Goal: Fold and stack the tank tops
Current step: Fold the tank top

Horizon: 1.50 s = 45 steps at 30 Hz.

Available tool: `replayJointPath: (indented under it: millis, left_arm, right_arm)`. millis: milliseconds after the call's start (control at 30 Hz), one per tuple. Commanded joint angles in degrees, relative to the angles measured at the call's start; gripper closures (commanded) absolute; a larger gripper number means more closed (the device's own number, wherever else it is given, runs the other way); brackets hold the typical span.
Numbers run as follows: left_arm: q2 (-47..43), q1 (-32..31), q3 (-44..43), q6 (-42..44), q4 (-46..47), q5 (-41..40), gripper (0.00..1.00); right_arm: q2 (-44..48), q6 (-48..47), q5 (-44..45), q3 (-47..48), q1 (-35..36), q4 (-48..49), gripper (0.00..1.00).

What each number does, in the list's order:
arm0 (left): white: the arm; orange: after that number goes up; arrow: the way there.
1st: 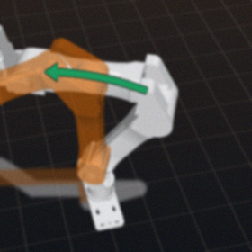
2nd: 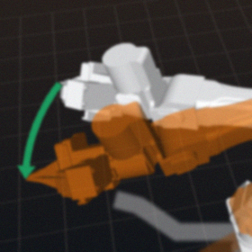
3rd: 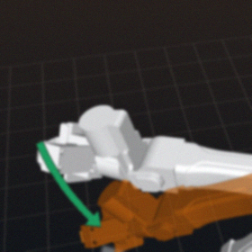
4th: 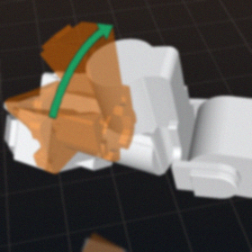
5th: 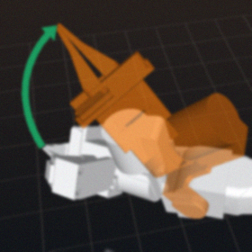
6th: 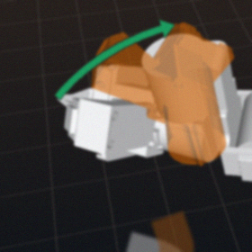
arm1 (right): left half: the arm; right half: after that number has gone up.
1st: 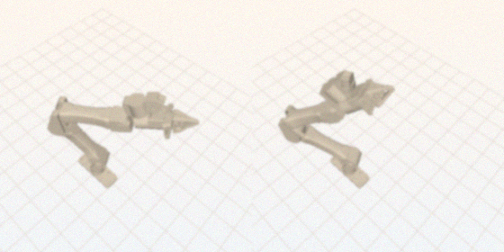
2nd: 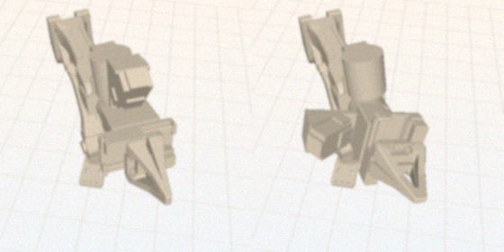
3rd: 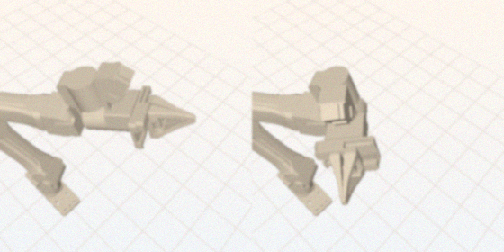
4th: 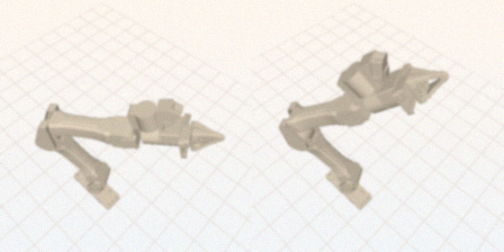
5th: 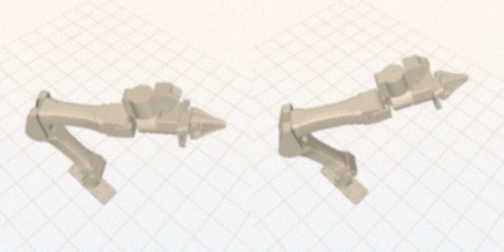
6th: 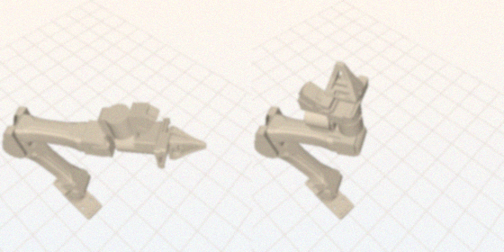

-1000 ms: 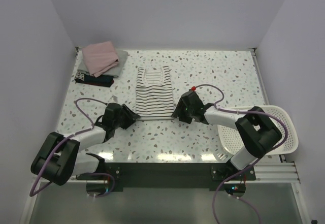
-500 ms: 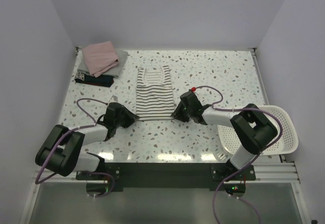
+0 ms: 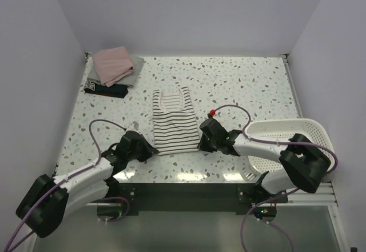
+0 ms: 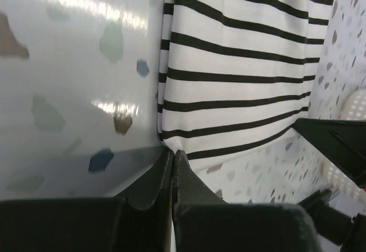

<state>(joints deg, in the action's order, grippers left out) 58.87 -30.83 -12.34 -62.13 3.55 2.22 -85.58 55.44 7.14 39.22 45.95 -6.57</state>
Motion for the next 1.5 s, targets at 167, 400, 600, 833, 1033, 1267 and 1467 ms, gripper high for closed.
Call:
replayJointPath:
  millis: [167,400,600,833,1033,1267,1467]
  left_arm:
    - [-27.28,-7.67,-2.05,-4.93,-32.43,-3.80,1.00]
    - [-24.26,-7.67,-19.90,-0.29,-37.92,-6.96,1.00]
    - [-14.59,-7.32,-26.06,2.62,-29.49,-8.54,1.00]
    - [-4.39,-0.92,-32.13,5.79,-20.79,-5.50,1.00]
    - [7.80,6.13,-37.39,7.63,-12.18,-2.58,1.00]
    - [30.05,12.10,-49.52,12.19,-1.30,-0.55,1.00]
    - [52.55,16.05,-61.83,14.40,11.99,9.19,0.55]
  right_arm:
    - [21.48,1.69,10.70,-3.81,15.21,-19.70,1.00]
    - [24.50,-1.56,15.10,9.79,15.83,-31.47,1.00]
    - [19.14,-6.39,18.44,19.57,13.99,-33.16,0.98]
    - [12.64,-12.10,12.38,24.84,4.68,-28.68,1.00]
    - [4.65,-16.67,7.12,31.52,-4.79,-26.57,1.00]
    - [-11.95,-21.42,2.09,44.24,-15.53,-20.69,0.97]
    - [-28.93,-23.01,-0.28,55.51,-21.69,-17.26,0.59]
